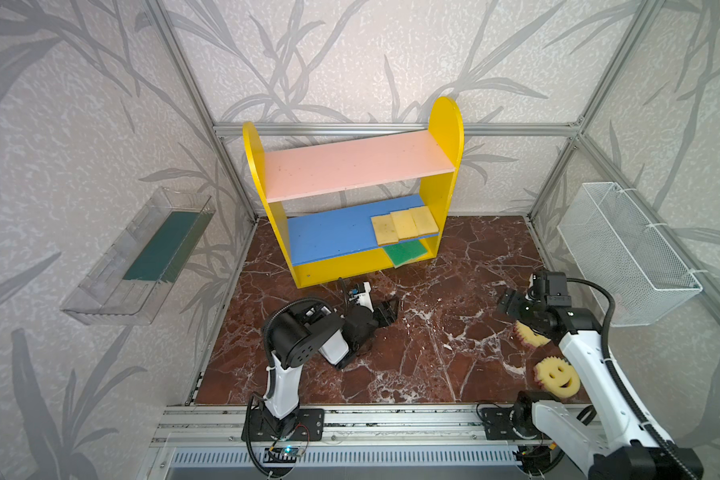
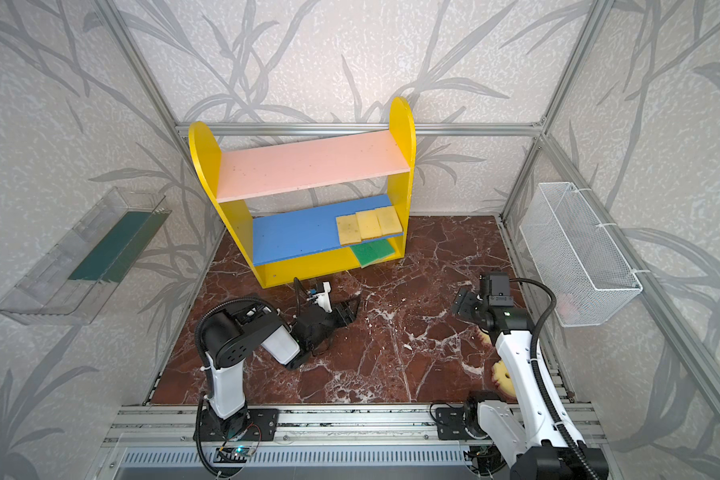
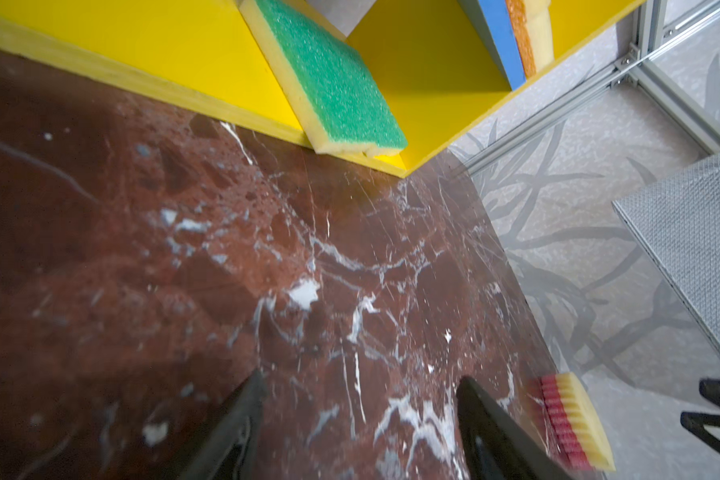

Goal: Place and organize the cleaning sponges onto the shelf

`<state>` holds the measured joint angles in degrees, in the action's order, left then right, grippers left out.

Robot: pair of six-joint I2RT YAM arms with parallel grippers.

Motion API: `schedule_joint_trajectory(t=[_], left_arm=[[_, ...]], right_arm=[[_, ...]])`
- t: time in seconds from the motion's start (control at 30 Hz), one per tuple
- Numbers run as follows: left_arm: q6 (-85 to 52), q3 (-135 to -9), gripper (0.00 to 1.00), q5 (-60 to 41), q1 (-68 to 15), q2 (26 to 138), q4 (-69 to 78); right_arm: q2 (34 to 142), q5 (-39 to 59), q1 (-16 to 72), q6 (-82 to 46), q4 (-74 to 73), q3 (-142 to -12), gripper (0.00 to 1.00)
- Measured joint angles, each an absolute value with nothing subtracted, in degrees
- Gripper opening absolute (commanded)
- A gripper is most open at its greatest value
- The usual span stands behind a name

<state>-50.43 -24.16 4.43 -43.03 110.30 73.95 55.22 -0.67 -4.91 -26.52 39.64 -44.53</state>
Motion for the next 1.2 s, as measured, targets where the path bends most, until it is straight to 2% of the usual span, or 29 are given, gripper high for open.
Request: schedule_joint_trajectory(t=[0.27,0.5,0.7,0.87,1.2], left_arm=[[-48.56,-20.99,0.76,4.51,-47.24,102.72,63.64],[-44.42,-24.97,0.76,8.01,-53.41,92.12,45.58],[-40.29,-28.05,0.76,11.16,-54.63,80.47,31.83],[-37.5,-28.16,0.76,12.97,-54.59,71.79,22.0],[-36.12,-29.17,0.76,14.09,-53.52,58.04,7.29]], right_arm=[[59.92,-2.07,-15.03,-26.98,41.78,-44.51,0.98],[67.7,0.62,-15.38,-26.52,40.6,-44.51,0.98],[74.61,2.66,-15.25,-25.21,39.68,-45.28,0.96],[80.07,3.62,-12.45,-23.9,38.09,-47.27,0.95],[90.08,4.62,0.03,-22.52,36.07,-55.61,0.9]])
